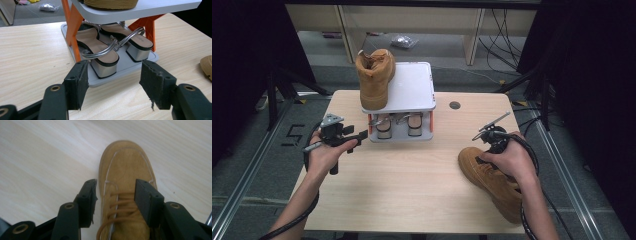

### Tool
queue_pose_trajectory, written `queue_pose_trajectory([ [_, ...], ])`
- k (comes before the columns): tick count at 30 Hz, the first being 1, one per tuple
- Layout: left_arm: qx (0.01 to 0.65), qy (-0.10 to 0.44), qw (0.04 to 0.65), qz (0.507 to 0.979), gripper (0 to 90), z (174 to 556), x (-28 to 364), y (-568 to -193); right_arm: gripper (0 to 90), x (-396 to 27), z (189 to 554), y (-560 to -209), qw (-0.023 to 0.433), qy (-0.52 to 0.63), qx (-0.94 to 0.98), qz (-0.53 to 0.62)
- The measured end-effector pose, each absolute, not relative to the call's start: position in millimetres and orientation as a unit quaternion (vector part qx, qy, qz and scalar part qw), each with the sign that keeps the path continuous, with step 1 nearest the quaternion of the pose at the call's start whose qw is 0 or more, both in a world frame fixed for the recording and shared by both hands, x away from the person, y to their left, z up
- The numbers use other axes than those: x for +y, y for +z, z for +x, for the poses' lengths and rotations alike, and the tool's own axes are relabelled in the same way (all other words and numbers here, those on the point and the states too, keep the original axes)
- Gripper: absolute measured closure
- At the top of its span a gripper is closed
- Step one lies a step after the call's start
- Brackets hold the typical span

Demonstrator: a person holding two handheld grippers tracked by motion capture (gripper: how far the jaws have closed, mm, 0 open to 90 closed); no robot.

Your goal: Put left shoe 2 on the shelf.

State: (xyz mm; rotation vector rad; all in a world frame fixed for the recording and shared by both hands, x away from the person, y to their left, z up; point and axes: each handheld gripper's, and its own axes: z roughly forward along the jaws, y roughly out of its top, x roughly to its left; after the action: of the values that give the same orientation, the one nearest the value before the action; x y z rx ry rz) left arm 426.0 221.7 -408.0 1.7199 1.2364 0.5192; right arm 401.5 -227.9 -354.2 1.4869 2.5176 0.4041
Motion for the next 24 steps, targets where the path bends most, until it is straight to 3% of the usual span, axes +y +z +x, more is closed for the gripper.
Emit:
queue_pose_trajectory([
  [18, 0.503, 0.207, 0.461, 0.702, 38.8, 428, 219, -411, 55.9, -239, 382, -372, 0.033, 0.054, 0.866, 0.497],
  [24, 0.504, 0.206, 0.46, 0.702, 38.8, 428, 219, -412, 63.6, -238, 383, -381, 0.021, 0.032, 0.872, 0.487],
])
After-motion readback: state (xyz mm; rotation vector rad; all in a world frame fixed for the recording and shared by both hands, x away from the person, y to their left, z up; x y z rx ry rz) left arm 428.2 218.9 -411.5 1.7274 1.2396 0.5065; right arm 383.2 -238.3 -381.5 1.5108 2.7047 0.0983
